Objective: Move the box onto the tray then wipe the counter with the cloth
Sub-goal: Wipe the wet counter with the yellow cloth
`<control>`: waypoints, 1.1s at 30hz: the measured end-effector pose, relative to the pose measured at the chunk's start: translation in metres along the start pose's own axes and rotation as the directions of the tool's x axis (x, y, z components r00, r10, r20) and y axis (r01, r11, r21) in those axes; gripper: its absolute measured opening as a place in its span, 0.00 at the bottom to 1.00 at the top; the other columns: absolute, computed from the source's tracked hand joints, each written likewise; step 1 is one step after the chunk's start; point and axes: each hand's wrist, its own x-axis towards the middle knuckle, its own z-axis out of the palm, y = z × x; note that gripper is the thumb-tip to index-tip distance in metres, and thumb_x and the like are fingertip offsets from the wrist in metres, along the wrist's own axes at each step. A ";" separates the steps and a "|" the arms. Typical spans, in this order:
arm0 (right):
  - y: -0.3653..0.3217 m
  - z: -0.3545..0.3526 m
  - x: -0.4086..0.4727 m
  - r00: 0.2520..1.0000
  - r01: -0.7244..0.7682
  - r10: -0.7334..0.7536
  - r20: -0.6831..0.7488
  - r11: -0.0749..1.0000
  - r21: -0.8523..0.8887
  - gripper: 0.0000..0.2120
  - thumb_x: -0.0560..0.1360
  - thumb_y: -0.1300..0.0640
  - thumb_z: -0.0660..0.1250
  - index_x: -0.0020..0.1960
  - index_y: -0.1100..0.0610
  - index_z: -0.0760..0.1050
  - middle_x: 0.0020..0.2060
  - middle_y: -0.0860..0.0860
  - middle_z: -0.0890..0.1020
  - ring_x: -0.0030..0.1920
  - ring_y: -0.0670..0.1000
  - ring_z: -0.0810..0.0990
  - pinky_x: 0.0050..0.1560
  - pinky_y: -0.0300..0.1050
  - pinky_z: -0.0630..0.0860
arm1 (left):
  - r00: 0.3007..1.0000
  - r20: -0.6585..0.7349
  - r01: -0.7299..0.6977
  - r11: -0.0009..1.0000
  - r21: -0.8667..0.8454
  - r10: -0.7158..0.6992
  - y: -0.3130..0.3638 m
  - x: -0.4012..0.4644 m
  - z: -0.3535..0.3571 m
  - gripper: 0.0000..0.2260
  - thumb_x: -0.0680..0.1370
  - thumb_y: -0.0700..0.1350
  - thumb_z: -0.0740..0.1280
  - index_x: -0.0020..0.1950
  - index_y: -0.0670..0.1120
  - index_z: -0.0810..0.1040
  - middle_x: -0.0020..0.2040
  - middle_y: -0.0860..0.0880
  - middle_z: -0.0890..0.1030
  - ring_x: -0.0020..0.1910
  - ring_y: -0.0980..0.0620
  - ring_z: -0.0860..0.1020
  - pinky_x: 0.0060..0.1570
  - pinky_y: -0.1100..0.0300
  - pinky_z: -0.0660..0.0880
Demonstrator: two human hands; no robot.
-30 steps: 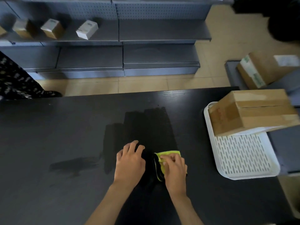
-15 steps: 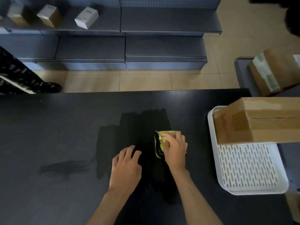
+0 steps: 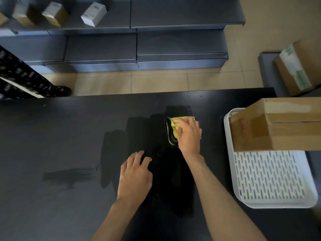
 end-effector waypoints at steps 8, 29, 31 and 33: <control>0.041 -0.007 -0.179 0.997 -0.066 0.068 0.021 0.995 -0.075 0.15 0.80 0.59 0.70 0.61 0.42 0.80 0.51 0.45 0.73 0.52 0.51 0.72 0.49 0.48 0.70 | 0.999 -0.020 -0.037 0.998 -0.044 0.036 0.017 -0.004 -0.001 0.16 0.75 0.41 0.69 0.62 0.49 0.79 0.69 0.47 0.76 0.70 0.46 0.72 0.64 0.47 0.74; 0.031 -0.006 0.003 0.998 -0.032 0.032 -0.060 0.999 0.005 0.16 0.77 0.64 0.72 0.61 0.49 0.83 0.56 0.53 0.76 0.60 0.57 0.73 0.58 0.54 0.68 | 0.998 -0.017 0.058 0.998 -0.020 -0.058 0.014 -0.032 0.015 0.15 0.76 0.42 0.69 0.62 0.49 0.79 0.69 0.48 0.76 0.69 0.46 0.73 0.64 0.46 0.76; 0.031 -0.008 0.030 0.998 -0.018 0.018 -0.060 1.000 0.010 0.16 0.77 0.64 0.72 0.62 0.49 0.83 0.58 0.53 0.76 0.62 0.58 0.72 0.61 0.54 0.68 | 0.997 -0.035 0.061 0.998 -0.013 -0.062 0.014 -0.032 0.017 0.15 0.74 0.41 0.70 0.61 0.49 0.80 0.67 0.47 0.77 0.67 0.45 0.75 0.61 0.46 0.77; 0.034 -0.009 0.045 0.998 0.003 -0.003 -0.056 1.000 0.007 0.16 0.79 0.62 0.71 0.63 0.49 0.83 0.59 0.53 0.76 0.63 0.58 0.72 0.62 0.55 0.69 | 0.997 -0.049 0.058 0.998 -0.006 -0.058 0.015 -0.031 0.019 0.15 0.74 0.41 0.71 0.60 0.49 0.80 0.66 0.47 0.78 0.66 0.45 0.75 0.60 0.46 0.77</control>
